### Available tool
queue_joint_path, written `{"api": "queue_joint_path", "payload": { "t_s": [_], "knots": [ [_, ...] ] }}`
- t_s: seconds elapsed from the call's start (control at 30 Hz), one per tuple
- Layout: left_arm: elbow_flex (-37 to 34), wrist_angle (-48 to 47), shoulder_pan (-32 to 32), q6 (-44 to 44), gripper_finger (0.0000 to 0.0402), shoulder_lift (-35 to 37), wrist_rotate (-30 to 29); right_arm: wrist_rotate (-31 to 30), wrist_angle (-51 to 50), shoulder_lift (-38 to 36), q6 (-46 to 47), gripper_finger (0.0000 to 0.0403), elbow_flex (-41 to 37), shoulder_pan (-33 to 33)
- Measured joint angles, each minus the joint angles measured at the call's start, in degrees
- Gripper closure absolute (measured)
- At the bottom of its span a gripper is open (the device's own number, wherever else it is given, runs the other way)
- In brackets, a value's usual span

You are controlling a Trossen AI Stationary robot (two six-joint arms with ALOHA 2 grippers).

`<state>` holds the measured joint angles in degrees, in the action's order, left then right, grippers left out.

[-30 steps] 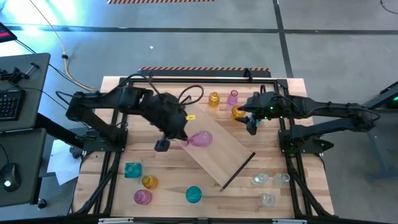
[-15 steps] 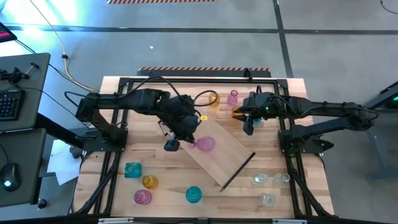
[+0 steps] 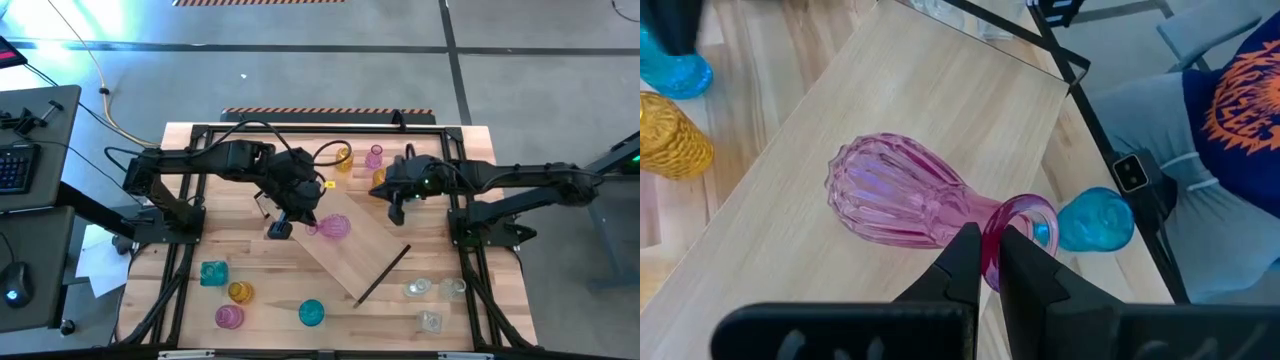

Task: Sort vases onto shelf
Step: Put the middle pink flower vase on the shelf

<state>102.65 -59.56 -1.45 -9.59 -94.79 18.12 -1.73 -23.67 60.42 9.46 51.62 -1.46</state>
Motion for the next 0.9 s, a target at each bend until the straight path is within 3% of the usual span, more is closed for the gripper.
{"api": "queue_joint_path", "payload": {
  "t_s": [0.47, 0.9],
  "knots": [
    [0.0, 0.5, 0.0, 1.4, 0.0392, 0.0, 0.0, 1.5, 10.7, 8.3, 2.3, 0.0403, 0.0, 9.0],
    [0.0, 3.5, 0.0, 3.6, 0.0392, 0.0, 2.2, 1.3, 13.1, 12.0, 2.1, 0.0403, 0.0, 9.4]
  ]
}}
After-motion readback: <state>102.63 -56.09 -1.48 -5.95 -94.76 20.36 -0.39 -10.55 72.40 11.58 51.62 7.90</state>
